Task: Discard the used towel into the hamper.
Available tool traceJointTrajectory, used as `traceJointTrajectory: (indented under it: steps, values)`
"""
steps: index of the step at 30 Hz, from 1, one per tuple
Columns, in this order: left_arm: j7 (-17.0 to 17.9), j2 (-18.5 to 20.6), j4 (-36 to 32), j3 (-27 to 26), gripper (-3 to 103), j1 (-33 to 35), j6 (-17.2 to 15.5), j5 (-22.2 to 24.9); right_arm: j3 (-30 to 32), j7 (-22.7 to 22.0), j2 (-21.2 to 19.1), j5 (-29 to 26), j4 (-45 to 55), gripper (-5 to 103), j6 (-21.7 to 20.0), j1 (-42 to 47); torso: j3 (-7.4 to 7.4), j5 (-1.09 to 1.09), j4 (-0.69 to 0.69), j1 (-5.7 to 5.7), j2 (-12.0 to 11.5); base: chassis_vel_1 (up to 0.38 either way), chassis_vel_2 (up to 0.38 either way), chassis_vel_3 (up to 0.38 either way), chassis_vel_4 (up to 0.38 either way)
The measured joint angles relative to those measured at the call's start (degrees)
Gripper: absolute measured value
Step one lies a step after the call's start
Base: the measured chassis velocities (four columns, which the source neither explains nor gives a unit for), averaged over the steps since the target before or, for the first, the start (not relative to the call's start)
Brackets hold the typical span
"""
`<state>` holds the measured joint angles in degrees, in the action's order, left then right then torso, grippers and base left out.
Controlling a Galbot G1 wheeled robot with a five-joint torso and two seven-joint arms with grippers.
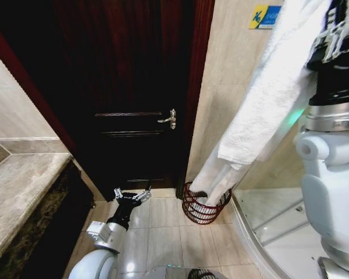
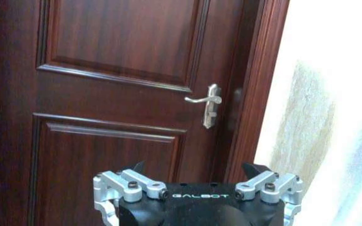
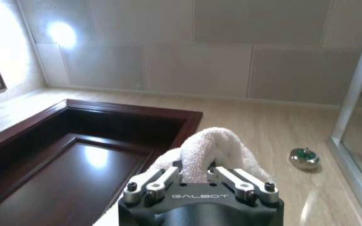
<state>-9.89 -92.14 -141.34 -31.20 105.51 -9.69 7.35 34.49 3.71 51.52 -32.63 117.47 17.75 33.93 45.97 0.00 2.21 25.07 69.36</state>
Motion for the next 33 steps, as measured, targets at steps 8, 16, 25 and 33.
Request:
traceJointTrajectory:
  steps: [8, 16, 25, 33]
  values:
    - [0.0, 0.0, 0.0, 0.0, 100, 0.0, 0.0, 0.0, 0.3, 1.1, 1.4, 1.0, -0.5, 13, 0.8, 2.1, 0.00, 0.00, 0.00, 0.01, 0.0, 0.000, 0.000, 0.000, 0.000]
    - [0.0, 0.0, 0.0, 0.0, 100, 0.0, 0.0, 0.0, 0.2, 2.8, 3.0, 2.0, -1.7, 13, 2.5, 4.3, 0.00, -0.01, 0.00, 0.00, 0.0, 0.000, 0.000, 0.000, 0.000]
    - [0.0, 0.0, 0.0, 0.0, 100, 0.0, 0.0, 0.0, 0.0, 4.7, 4.5, 2.5, -3.4, 13, 5.1, 7.0, 0.00, 0.00, 0.00, 0.01, 0.0, 0.000, 0.000, 0.000, 0.000]
    - [0.0, 0.0, 0.0, 0.0, 100, 0.0, 0.0, 0.0, -0.8, 4.9, 5.0, 2.8, -6.7, 13, 6.2, 6.0, 0.00, 0.00, 0.00, 0.01, 0.0, 0.000, 0.000, 0.000, 0.000]
